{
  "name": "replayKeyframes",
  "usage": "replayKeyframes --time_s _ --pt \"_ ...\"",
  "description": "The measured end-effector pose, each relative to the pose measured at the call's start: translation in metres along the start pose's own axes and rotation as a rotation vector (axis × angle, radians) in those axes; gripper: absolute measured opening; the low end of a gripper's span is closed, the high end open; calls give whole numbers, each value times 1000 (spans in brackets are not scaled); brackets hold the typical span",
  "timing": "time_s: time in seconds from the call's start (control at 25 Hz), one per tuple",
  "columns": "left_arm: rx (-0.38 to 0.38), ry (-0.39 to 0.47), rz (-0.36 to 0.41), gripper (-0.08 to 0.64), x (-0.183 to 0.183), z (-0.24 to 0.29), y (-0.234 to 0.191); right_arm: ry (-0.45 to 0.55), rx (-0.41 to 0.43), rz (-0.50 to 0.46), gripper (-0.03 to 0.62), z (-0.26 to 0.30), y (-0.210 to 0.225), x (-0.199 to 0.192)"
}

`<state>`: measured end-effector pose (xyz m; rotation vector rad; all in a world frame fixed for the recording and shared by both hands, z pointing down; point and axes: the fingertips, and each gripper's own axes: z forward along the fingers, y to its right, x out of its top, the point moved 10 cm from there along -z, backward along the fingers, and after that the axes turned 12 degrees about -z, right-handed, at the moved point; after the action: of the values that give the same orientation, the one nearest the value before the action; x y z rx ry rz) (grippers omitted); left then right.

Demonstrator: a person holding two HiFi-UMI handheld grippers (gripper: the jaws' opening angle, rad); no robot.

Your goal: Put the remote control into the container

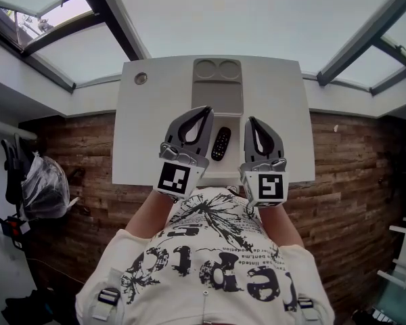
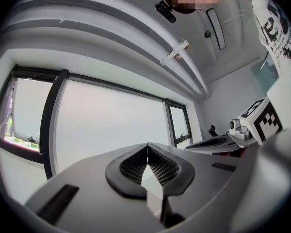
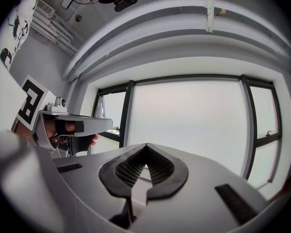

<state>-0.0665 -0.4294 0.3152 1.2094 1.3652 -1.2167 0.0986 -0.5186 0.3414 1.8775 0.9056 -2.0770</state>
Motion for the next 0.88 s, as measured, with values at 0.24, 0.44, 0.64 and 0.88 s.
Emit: replayKeyframes --time_s 0.24,0.44,0.64,0.88 --pt "12 -25 -32 9 -5 3 -3 -5 16 -12 2 6 -1 -1" --pt "28 -20 -54 9 -6 7 -5 -15 17 2 2 10 1 -3" --pt "45 42 -105 9 -2 3 -7 -28 23 1 2 13 5 -9" --pt "40 5 -120 9 -6 9 -10 -40 27 12 2 17 10 -12"
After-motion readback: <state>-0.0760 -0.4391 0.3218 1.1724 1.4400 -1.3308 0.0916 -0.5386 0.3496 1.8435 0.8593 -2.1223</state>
